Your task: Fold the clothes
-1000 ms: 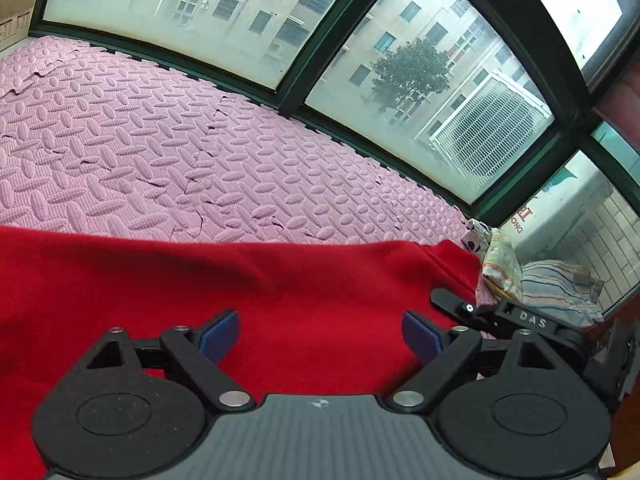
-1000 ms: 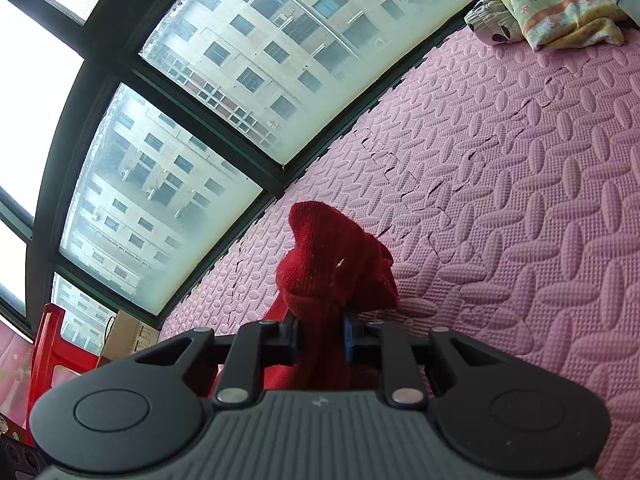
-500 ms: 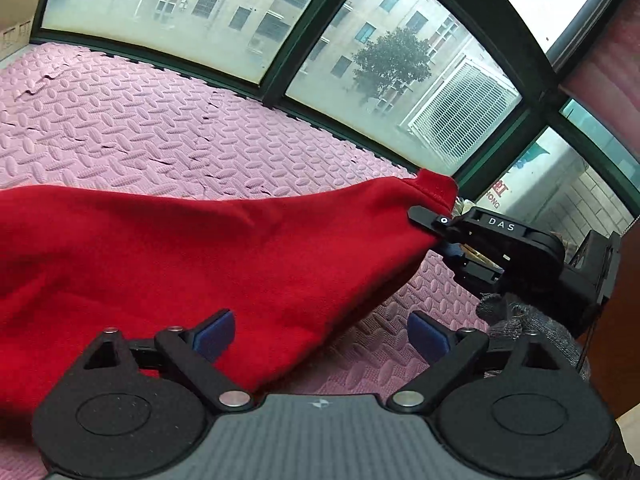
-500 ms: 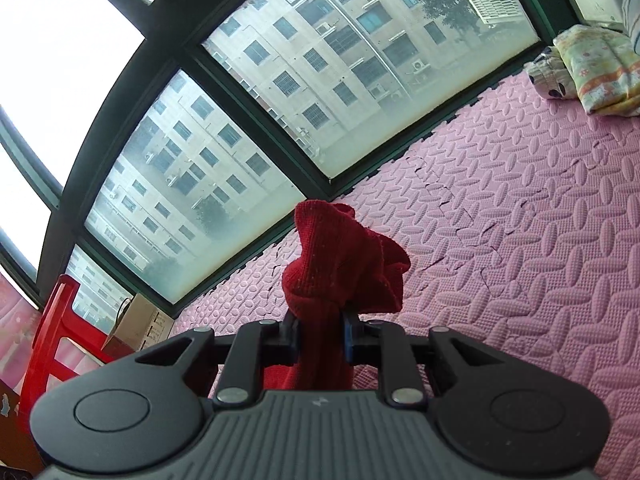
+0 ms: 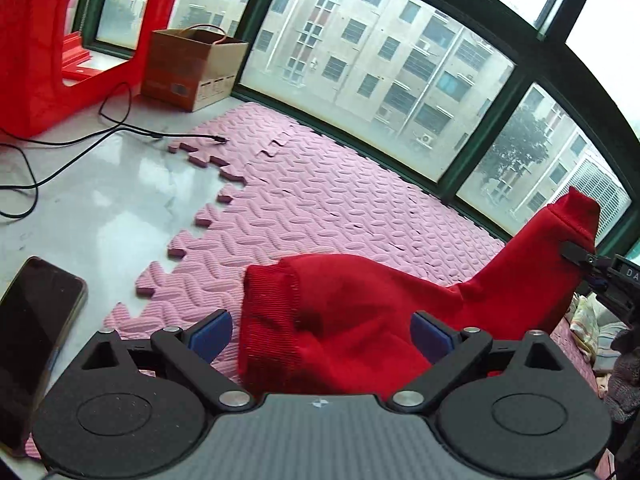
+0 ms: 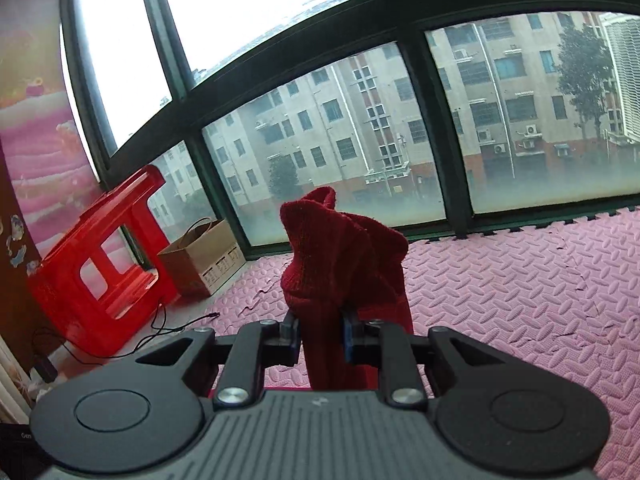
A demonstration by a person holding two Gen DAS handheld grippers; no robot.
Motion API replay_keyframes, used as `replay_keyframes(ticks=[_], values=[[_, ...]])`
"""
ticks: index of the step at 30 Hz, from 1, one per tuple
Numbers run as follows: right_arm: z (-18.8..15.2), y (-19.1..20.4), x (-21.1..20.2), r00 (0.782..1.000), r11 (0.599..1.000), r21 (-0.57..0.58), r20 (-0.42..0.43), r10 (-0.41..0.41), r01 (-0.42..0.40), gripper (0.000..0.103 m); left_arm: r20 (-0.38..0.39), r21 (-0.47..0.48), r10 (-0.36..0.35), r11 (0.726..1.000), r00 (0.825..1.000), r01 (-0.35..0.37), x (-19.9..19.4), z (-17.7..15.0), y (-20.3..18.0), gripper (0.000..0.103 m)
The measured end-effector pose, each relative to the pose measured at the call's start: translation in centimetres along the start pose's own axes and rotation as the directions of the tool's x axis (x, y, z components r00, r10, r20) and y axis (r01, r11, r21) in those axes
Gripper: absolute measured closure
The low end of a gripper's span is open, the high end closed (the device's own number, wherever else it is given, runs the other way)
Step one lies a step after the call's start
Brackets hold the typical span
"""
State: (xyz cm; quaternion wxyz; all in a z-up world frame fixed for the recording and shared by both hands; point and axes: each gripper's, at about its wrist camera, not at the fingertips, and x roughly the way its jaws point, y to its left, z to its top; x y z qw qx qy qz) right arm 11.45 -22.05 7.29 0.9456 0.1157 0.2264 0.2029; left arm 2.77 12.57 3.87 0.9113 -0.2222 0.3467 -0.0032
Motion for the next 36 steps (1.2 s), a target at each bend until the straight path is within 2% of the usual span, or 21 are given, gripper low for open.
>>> replay_keyframes(ticks=[5, 10, 15, 18, 22, 27, 30, 32, 33, 35, 36], values=[[-1.9, 7.7, 2.4, 0.997, 0.972, -0.225, -0.061, 0.051, -0.063, 0.085, 0.008, -0.052, 0.028, 0.998, 1.000, -0.028, -1.1, -0.3, 2.9, 0.006], [-5.6, 13.9, 4.3, 0.988, 0.904, -0.411, -0.137, 0.066, -0.117, 0.085, 0.015, -0.101, 0.051, 0.994, 0.999, -0.049, -2.2, -0.8, 5.4, 0.006], [-9.3, 17.4, 5.0, 0.971, 0.830, -0.525, -0.227, 0.078, -0.189, 0.085, 0.015, -0.140, 0.066, 0.988, 0.998, -0.063, -2.7, -1.1, 7.2, 0.006], [-10.8, 18.4, 4.8, 0.958, 0.789, -0.570, -0.275, 0.079, -0.229, 0.078, 0.016, -0.150, 0.068, 0.987, 0.998, -0.065, -2.7, -0.9, 7.6, 0.006], [-10.8, 18.6, 3.8, 0.946, 0.779, -0.560, -0.299, 0.126, -0.281, 0.060, 0.027, -0.138, 0.063, 0.989, 0.998, -0.059, -2.6, -0.2, 7.3, 0.005], [-10.4, 18.8, 2.2, 0.921, 0.773, -0.520, -0.325, 0.214, -0.363, 0.059, 0.067, -0.103, 0.043, 0.994, 0.997, -0.036, -2.7, 1.4, 6.1, 0.006], [-9.2, 17.9, 1.8, 0.927, 0.807, -0.474, -0.296, 0.232, -0.353, 0.058, 0.099, -0.064, 0.013, 0.998, 0.995, -0.007, -3.2, 2.3, 5.0, 0.005], [-8.5, 16.9, 2.3, 0.932, 0.832, -0.444, -0.290, 0.220, -0.334, 0.043, 0.112, -0.039, -0.005, 0.999, 0.994, 0.009, -3.4, 2.9, 4.3, 0.005], [-8.2, 16.3, 2.7, 0.934, 0.844, -0.429, -0.291, 0.209, -0.322, 0.040, 0.114, -0.031, -0.012, 0.999, 0.993, 0.015, -3.4, 3.1, 4.0, 0.005], [-7.7, 15.3, 3.6, 0.935, 0.865, -0.397, -0.299, 0.193, -0.306, 0.039, 0.118, -0.013, -0.023, 1.000, 0.993, 0.025, -3.2, 3.5, 3.4, 0.005], [-7.8, 15.1, 4.1, 0.926, 0.871, -0.371, -0.318, 0.206, -0.321, 0.039, 0.119, -0.007, -0.025, 1.000, 0.993, 0.026, -3.0, 3.7, 3.1, 0.006]])
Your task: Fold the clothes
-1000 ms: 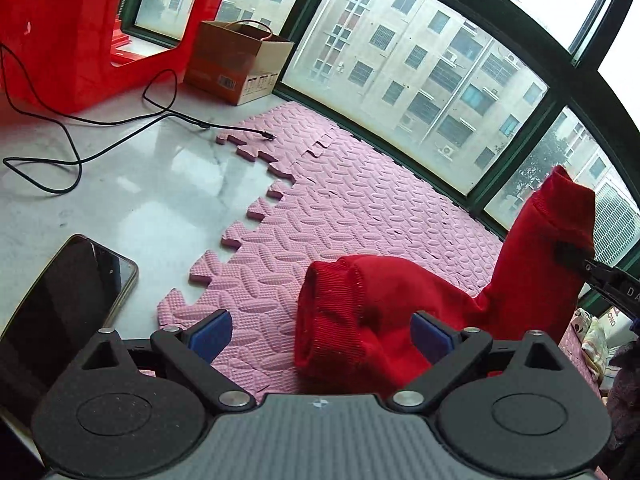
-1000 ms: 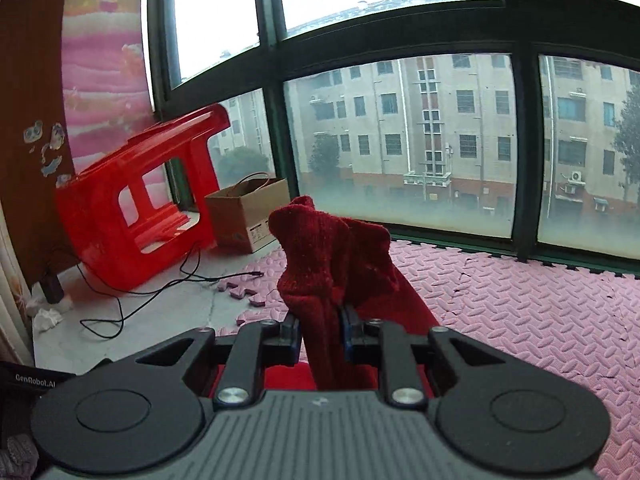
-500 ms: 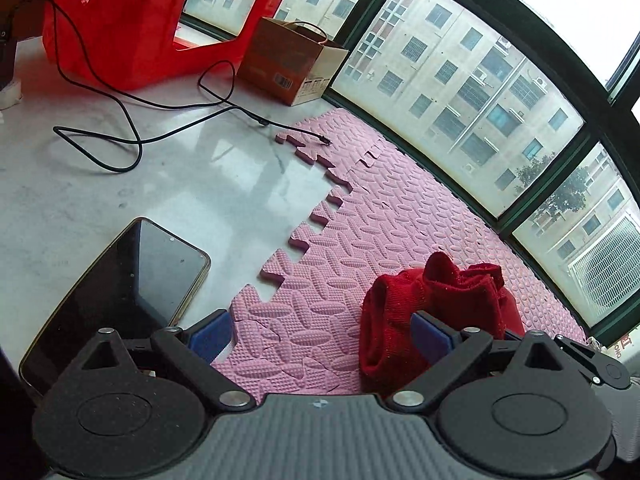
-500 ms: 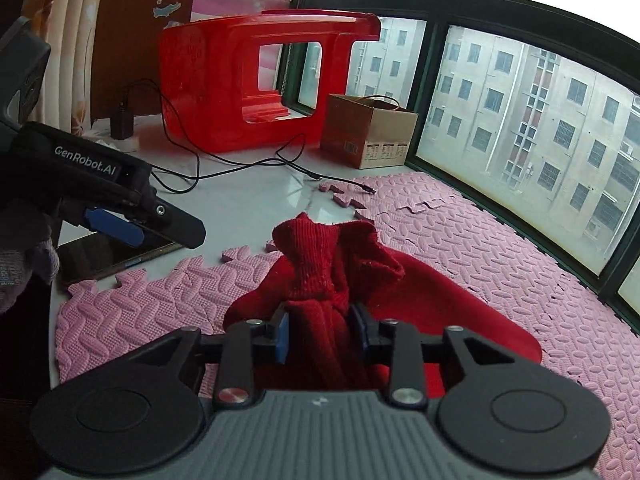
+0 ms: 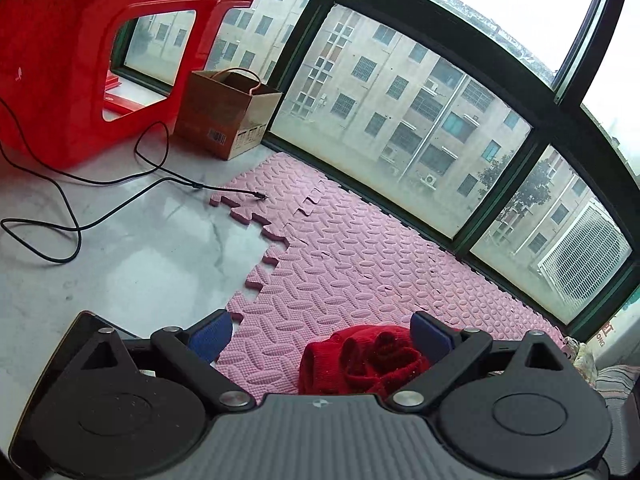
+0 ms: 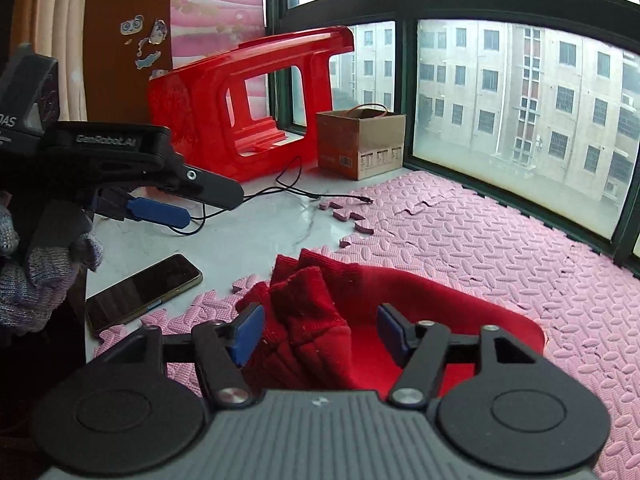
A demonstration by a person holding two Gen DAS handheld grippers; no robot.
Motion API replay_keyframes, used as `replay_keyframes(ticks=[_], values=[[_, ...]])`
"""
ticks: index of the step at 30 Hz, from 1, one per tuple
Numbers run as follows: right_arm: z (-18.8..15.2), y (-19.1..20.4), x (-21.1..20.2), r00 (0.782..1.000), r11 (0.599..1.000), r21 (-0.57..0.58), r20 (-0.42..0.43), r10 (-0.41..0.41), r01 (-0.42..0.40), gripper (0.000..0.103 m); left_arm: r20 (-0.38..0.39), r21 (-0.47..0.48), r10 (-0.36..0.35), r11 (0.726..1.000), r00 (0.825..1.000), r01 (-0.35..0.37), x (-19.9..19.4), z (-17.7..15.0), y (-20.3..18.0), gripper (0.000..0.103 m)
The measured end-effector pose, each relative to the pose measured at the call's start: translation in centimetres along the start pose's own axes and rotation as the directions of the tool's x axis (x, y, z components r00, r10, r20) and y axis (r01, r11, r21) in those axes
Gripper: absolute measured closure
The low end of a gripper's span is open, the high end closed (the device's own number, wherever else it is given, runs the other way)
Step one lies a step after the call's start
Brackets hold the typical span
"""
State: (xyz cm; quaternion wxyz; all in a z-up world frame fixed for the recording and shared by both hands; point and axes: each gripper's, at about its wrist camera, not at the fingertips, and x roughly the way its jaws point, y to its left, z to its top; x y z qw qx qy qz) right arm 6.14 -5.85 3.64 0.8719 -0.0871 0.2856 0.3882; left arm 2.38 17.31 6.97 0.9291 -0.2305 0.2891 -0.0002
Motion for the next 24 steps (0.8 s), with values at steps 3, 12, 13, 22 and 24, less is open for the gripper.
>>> replay_keyframes(ticks=[3, 12, 13, 22, 24], values=[[-0.2, -0.7, 1.3, 0.997, 0.996, 0.062, -0.032, 0.065, -0.062, 0.040, -0.004, 0.004, -0.005, 1.000, 1.000, 0.005, 0.6, 0.4, -0.5, 0.005], [-2.1, 3.9, 0.4, 0.997, 0.992, -0.102, 0.007, 0.073, -0.072, 0.036, -0.002, 0.034, -0.005, 0.999, 1.000, 0.005, 1.0, 1.0, -1.3, 0.005], [-2.2, 4.0, 0.1, 0.998, 0.992, -0.106, 0.025, 0.066, -0.063, 0.036, -0.003, 0.039, -0.011, 0.999, 1.000, 0.012, 1.1, 1.0, -1.5, 0.005], [-2.3, 3.7, 0.7, 0.997, 0.994, -0.080, 0.021, 0.070, -0.068, 0.036, -0.099, 0.168, -0.205, 0.961, 0.974, 0.219, 2.9, 0.0, -7.1, 0.037], [-2.4, 3.9, 0.8, 0.998, 0.994, -0.087, 0.021, 0.067, -0.065, 0.036, -0.143, 0.201, -0.254, 0.939, 0.957, 0.279, 3.9, -0.4, -8.3, 0.042]])
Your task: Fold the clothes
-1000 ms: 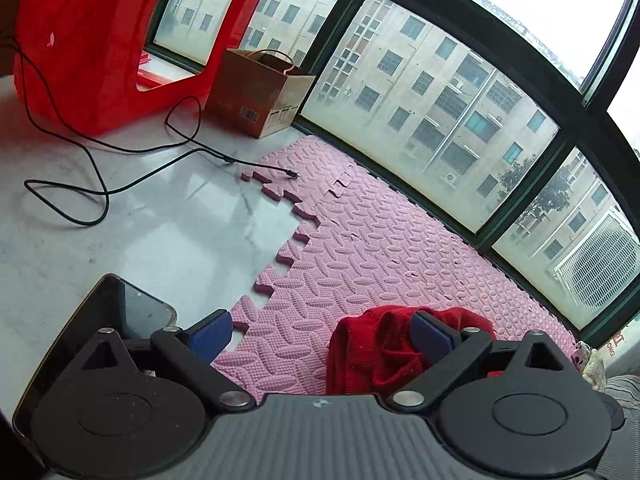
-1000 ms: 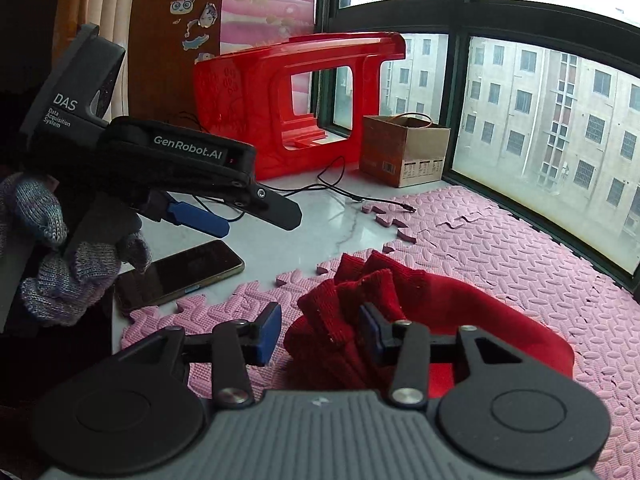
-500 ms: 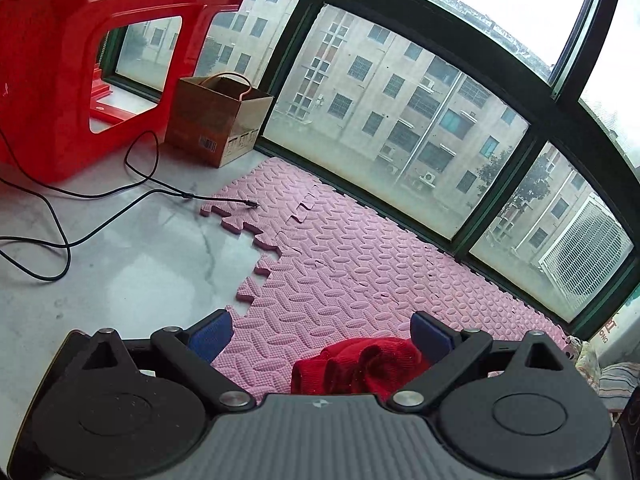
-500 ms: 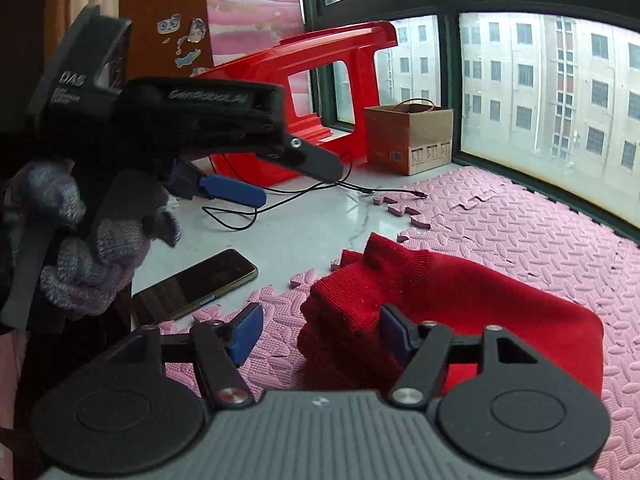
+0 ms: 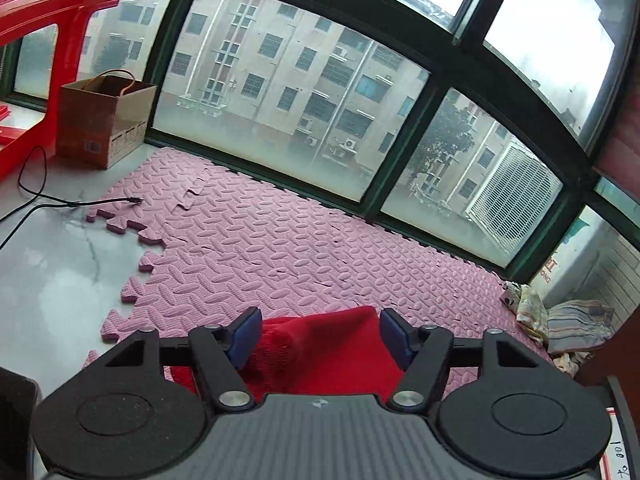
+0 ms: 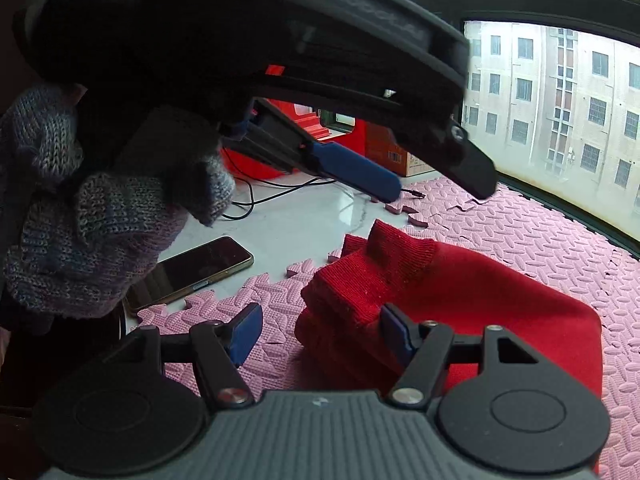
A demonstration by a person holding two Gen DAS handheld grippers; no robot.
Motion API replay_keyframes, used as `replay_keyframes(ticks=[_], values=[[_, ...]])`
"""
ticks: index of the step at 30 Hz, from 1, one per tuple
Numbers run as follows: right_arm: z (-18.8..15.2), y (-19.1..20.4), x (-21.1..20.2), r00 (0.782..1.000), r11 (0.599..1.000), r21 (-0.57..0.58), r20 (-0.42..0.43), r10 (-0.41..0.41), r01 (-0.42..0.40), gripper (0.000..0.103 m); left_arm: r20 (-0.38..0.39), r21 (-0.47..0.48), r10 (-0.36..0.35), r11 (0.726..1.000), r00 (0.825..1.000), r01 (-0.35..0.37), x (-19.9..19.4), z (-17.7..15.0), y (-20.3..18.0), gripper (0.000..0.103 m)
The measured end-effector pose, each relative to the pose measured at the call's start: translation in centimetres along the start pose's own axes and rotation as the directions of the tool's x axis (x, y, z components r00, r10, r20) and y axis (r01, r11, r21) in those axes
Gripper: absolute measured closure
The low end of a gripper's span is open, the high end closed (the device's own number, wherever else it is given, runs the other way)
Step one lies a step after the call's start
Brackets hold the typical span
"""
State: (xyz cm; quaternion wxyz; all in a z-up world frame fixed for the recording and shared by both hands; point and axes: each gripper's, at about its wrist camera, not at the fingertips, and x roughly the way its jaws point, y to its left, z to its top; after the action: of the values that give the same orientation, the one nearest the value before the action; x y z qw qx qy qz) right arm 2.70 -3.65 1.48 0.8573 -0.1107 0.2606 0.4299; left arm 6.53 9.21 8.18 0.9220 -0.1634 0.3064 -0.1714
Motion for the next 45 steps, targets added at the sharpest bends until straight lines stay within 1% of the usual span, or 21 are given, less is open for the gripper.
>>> replay_keyframes(ticks=[1, 2, 5, 7, 9, 12, 14, 16, 19, 21, 27, 29, 33, 37, 41, 45], values=[[-0.1, 0.0, 0.1, 1.000, 1.000, -0.002, -0.002, -0.001, 0.001, 0.036, -0.025, 0.014, -0.030, 0.999, 0.999, 0.031, 0.8, -0.1, -0.2, 0.044], [-0.1, 0.1, 0.1, 1.000, 1.000, -0.007, -0.002, -0.004, 0.004, 0.036, -0.052, 0.020, -0.033, 0.999, 0.998, 0.034, 1.7, -0.1, -0.3, 0.045], [-0.4, 0.4, 0.2, 1.000, 0.999, -0.030, -0.003, -0.015, 0.015, 0.036, -0.122, 0.007, -0.016, 1.000, 0.992, 0.017, 4.3, -0.2, 0.6, 0.048], [-0.6, 0.7, 0.3, 1.000, 0.999, -0.049, 0.000, -0.019, 0.019, 0.036, -0.146, -0.007, 0.004, 1.000, 0.989, -0.005, 5.3, -0.2, 1.7, 0.056], [-0.8, 0.9, 0.3, 1.000, 0.998, -0.067, -0.003, -0.020, 0.020, 0.035, -0.158, -0.022, 0.018, 1.000, 0.987, -0.022, 5.9, -0.1, 2.9, 0.060], [-1.1, 1.2, 0.6, 1.000, 0.995, -0.094, -0.007, -0.027, 0.026, 0.034, -0.181, -0.053, 0.015, 0.998, 0.983, -0.025, 6.7, -0.2, 4.3, 0.066], [-1.3, 1.5, 0.9, 0.999, 0.992, -0.120, -0.011, -0.034, 0.032, 0.034, -0.194, -0.058, 0.018, 0.998, 0.981, -0.030, 7.1, -0.3, 5.1, 0.073], [-1.5, 1.9, 1.1, 0.999, 0.988, -0.150, -0.013, -0.043, 0.041, 0.034, -0.199, -0.059, 0.023, 0.998, 0.980, -0.036, 7.4, -0.5, 5.7, 0.082], [-2.1, 2.6, 1.9, 0.998, 0.977, -0.208, -0.035, -0.057, 0.049, 0.034, -0.204, -0.087, 0.018, 0.996, 0.979, -0.036, 7.7, -0.6, 6.8, 0.091], [-2.4, 2.9, 2.6, 0.997, 0.972, -0.228, -0.048, -0.065, 0.052, 0.033, -0.204, -0.108, 0.010, 0.994, 0.979, -0.033, 7.9, -0.8, 7.5, 0.094], [-2.7, 3.6, 4.1, 0.993, 0.957, -0.282, -0.075, -0.094, 0.069, 0.031, -0.191, -0.136, 0.005, 0.990, 0.982, -0.031, 8.1, -1.3, 8.5, 0.099], [-2.7, 3.8, 4.4, 0.992, 0.951, -0.300, -0.081, -0.101, 0.072, 0.028, -0.189, -0.148, 0.005, 0.988, 0.982, -0.034, 8.1, -1.4, 8.8, 0.100], [-2.9, 4.3, 4.9, 0.989, 0.940, -0.333, -0.092, -0.115, 0.078, 0.027, -0.181, -0.175, -0.007, 0.984, 0.984, -0.025, 8.1, -1.6, 9.2, 0.100], [-2.9, 4.4, 4.7, 0.989, 0.931, -0.353, -0.076, -0.127, 0.093, 0.024, -0.173, -0.176, -0.004, 0.984, 0.985, -0.027, 8.0, -1.7, 9.1, 0.100], [-2.5, 4.1, 4.0, 0.989, 0.938, -0.327, -0.051, -0.137, 0.113, 0.024, -0.170, -0.176, -0.002, 0.984, 0.986, -0.029, 8.0, -1.8, 9.1, 0.100], [-1.7, 3.3, 2.8, 0.991, 0.954, -0.276, -0.033, -0.132, 0.117, 0.024, -0.166, -0.172, 0.003, 0.985, 0.986, -0.032, 8.0, -1.9, 9.0, 0.100]])
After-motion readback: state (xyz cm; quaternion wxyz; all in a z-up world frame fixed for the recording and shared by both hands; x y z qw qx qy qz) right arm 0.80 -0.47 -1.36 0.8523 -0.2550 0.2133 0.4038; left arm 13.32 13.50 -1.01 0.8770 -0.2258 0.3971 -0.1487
